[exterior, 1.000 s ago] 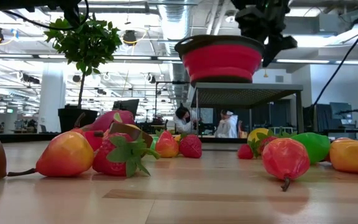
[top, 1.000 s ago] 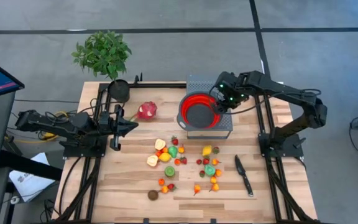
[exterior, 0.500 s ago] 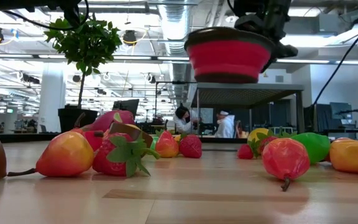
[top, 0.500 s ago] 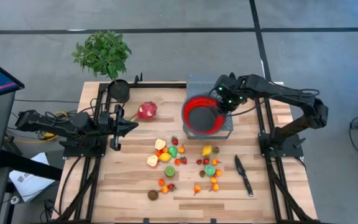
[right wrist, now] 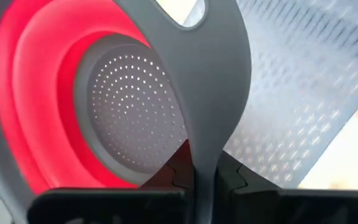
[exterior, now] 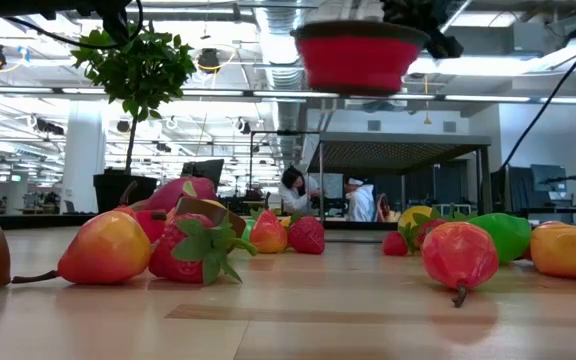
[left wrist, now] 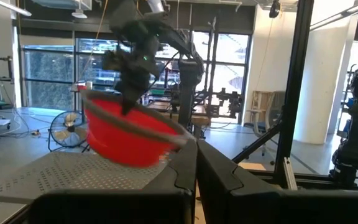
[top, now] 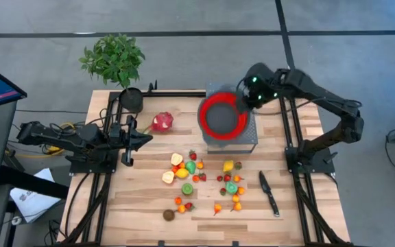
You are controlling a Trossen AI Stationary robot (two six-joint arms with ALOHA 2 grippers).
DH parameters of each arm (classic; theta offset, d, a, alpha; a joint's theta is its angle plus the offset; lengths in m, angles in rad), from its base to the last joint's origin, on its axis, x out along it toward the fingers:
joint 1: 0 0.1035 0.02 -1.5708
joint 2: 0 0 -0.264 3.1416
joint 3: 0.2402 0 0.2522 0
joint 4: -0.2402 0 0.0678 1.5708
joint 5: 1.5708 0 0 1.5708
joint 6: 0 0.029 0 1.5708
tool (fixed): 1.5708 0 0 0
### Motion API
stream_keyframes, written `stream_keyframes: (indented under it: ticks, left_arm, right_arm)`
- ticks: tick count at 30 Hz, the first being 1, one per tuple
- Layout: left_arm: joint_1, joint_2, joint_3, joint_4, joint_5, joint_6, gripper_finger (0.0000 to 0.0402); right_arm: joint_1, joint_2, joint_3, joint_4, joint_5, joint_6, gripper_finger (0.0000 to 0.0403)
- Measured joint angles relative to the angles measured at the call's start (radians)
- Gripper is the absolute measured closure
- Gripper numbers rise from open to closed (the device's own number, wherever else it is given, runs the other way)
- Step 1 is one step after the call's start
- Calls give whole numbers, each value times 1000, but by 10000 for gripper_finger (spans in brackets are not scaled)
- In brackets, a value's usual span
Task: Pick & Place Fruit
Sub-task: Put the red colander on the shelf
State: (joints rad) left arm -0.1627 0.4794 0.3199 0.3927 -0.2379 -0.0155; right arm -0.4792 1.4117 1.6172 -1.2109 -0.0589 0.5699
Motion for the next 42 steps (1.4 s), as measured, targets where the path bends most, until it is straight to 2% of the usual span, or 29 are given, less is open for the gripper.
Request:
stream_keyframes:
  ticks: [3,9,14,18,25,30,35,42]
  left_arm:
    - [0,0,0,0,0,0,399]
    - [0,0,0,0,0,0,399]
    - [0,0,0,0,0,0,399]
    - [0,0,0,0,0,0,399]
    - [0,0,0,0,0,0,399]
    - [0,0,0,-2,0,2,399]
    - [0,0,0,-4,0,3,399]
    - [0,0,0,-8,0,4,399]
  right_arm:
    - [-80,0,33,2,0,-43,395]
    - [-248,16,42,20,-107,-111,395]
    - [-343,96,42,62,-136,-177,395]
    - [-395,197,42,76,-232,-208,395]
    - [-442,326,57,52,-289,-274,395]
    - [-468,372,151,32,-290,-289,395]
    - [-488,409,266,-70,-289,-319,395]
    - [-482,460,289,-190,-292,-384,395]
